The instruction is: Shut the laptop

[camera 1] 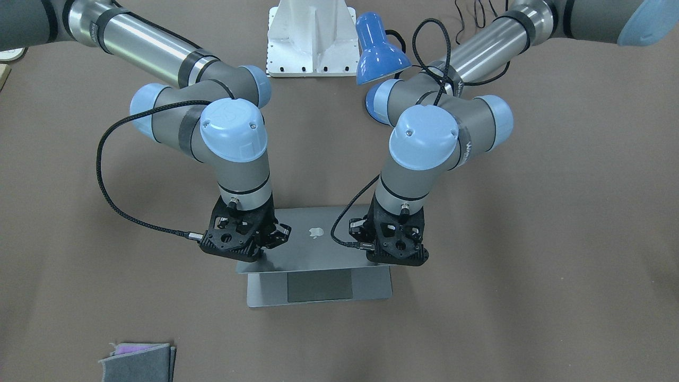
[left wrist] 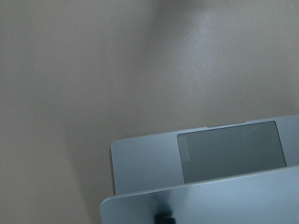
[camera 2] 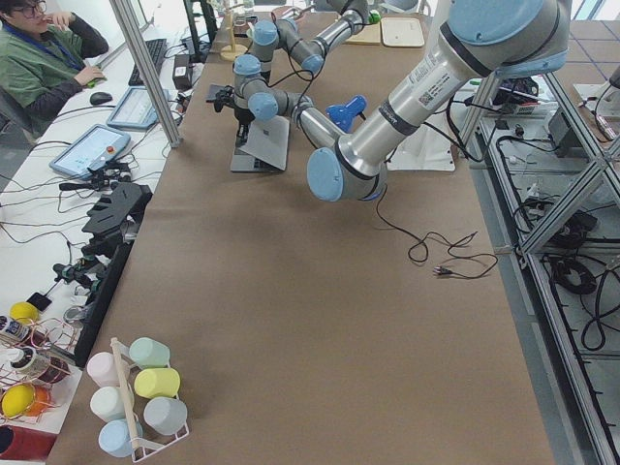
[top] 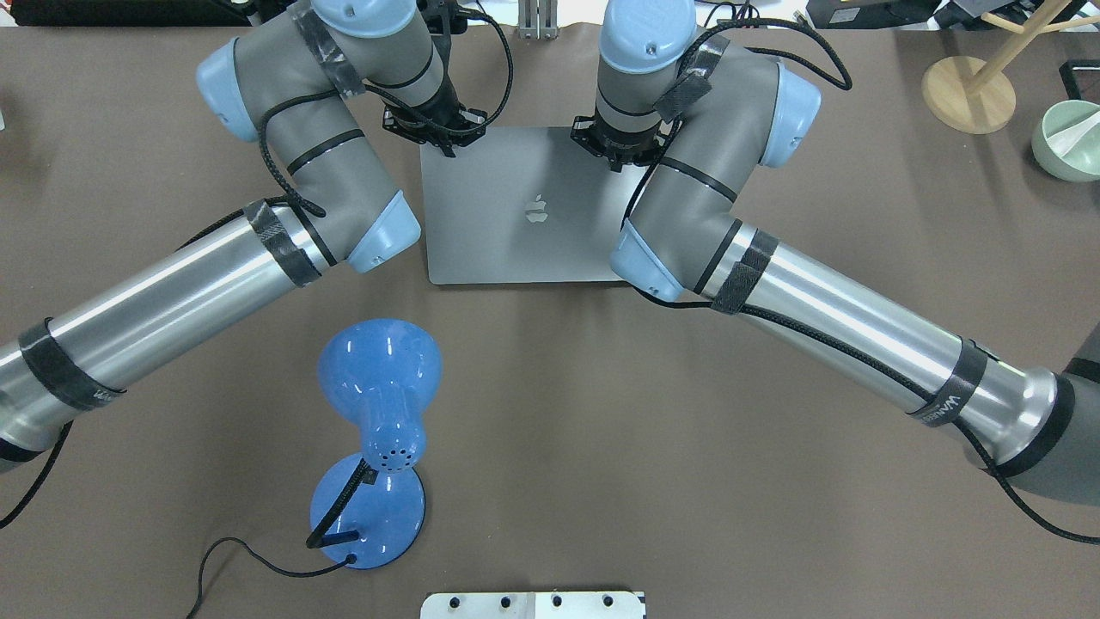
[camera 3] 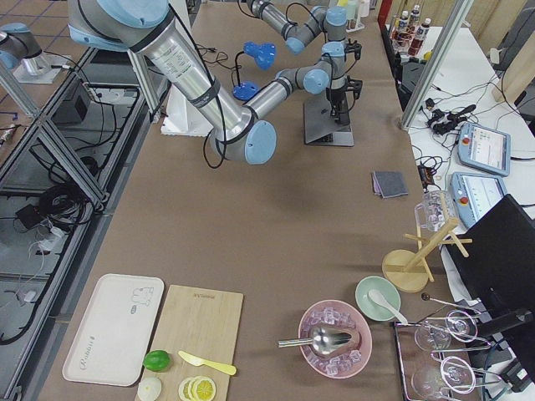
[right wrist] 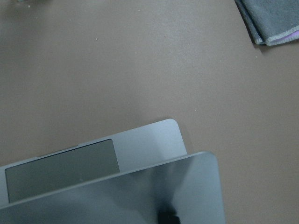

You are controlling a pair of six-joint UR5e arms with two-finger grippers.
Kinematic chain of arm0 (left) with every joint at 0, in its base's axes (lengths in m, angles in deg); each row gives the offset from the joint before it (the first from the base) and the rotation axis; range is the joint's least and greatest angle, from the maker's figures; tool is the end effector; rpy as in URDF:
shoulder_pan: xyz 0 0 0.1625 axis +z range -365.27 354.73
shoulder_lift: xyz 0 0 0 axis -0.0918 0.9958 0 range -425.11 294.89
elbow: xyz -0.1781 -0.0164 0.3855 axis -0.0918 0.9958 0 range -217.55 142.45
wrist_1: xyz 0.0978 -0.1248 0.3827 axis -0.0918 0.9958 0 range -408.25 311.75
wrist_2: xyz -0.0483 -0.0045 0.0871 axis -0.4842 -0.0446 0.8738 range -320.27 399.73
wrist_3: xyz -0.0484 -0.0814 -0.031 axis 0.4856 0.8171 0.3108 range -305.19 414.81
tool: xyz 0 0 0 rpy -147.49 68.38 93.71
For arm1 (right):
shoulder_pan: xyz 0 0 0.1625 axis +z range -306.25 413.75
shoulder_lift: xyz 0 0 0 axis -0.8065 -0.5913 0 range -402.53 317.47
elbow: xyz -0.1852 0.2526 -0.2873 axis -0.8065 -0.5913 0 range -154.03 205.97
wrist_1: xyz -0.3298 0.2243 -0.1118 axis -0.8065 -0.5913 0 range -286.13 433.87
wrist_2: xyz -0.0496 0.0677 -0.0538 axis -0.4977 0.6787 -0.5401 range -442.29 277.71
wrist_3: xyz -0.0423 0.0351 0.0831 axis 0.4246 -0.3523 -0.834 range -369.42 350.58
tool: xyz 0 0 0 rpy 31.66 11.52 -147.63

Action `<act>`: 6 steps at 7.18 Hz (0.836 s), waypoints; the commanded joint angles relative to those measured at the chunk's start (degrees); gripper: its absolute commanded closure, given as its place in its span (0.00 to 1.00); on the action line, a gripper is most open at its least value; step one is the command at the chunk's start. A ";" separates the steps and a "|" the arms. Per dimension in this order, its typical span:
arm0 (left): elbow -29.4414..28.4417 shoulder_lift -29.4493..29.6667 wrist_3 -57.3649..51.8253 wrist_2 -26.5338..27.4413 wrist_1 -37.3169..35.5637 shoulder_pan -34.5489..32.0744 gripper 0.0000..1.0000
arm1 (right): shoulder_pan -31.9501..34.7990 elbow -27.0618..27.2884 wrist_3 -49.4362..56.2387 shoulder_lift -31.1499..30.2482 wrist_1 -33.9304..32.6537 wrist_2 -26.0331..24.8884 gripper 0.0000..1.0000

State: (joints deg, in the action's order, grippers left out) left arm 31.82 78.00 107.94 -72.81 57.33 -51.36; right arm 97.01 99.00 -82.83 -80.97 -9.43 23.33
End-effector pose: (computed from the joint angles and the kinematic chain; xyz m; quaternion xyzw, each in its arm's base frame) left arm 0.4904 -0.6465 0.1944 0.1308 0.4174 0.0073 0.8993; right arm -0.5053 -0.6217 0.2104 0.0640 -0.3662 0.1672 0.9132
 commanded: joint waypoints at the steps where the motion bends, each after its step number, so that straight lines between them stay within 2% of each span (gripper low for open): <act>1: -3.53 1.47 -0.31 2.22 1.82 0.04 1.00 | 0.60 -3.31 0.99 0.99 2.00 -0.07 1.00; 5: -10.12 2.35 -0.66 5.31 6.39 1.00 1.00 | 0.43 -14.29 0.64 5.21 8.67 -0.07 1.00; 6: -11.70 2.44 -0.57 7.92 7.44 2.05 1.00 | -0.01 -15.62 0.55 5.22 9.82 -0.68 1.00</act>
State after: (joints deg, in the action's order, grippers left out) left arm 21.98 80.28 107.32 -67.27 63.58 -50.33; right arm 97.36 85.74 -82.18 -76.26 -1.30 23.11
